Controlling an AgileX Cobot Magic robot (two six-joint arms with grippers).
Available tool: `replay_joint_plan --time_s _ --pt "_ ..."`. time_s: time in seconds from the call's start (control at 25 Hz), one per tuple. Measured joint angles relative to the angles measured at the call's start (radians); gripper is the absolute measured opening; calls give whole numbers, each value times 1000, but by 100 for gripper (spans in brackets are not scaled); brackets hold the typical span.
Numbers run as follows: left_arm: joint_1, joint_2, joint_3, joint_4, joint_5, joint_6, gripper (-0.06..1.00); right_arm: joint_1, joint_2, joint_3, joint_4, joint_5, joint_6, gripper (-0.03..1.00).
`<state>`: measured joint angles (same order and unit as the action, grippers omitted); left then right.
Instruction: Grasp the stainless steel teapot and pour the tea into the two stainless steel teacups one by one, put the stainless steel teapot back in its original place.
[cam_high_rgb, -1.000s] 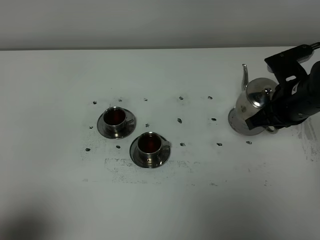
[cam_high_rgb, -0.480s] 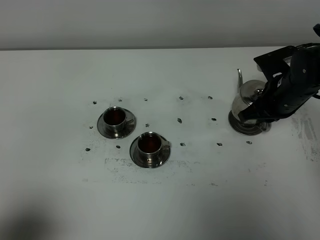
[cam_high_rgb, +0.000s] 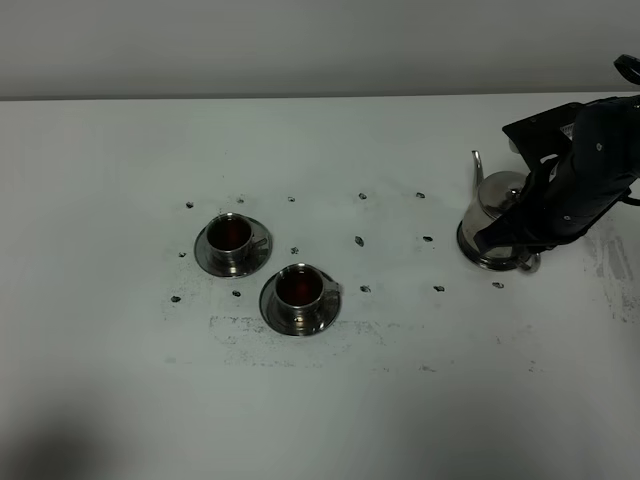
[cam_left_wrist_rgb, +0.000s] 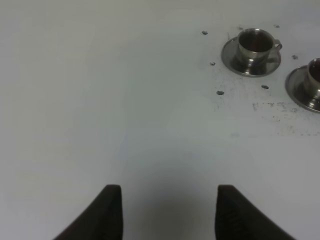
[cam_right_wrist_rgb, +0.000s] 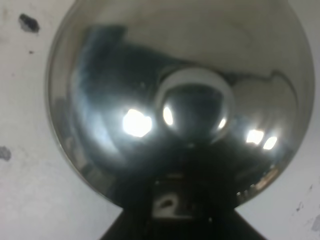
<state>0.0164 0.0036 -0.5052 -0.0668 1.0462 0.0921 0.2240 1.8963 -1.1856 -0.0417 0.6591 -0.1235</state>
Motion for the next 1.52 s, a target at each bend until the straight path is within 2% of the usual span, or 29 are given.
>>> replay_joint_plan --time_s 0.48,0.56,0.76,0.88,1.28,1.52 --pt "0 0 0 0 0 0 42 -7 7 -7 0 1 1 22" --pt "0 0 0 0 0 0 42 -7 7 -7 0 1 1 28" --pt "0 0 0 0 0 0 42 -9 6 -7 -1 -1 1 50" --pt "0 0 0 0 0 0 42 -9 -18 -7 -1 -2 1 56" --pt "0 0 0 0 0 0 42 -10 -326 -7 -4 5 1 57" --pt "0 0 0 0 0 0 42 -10 -644 59 -15 90 1 55"
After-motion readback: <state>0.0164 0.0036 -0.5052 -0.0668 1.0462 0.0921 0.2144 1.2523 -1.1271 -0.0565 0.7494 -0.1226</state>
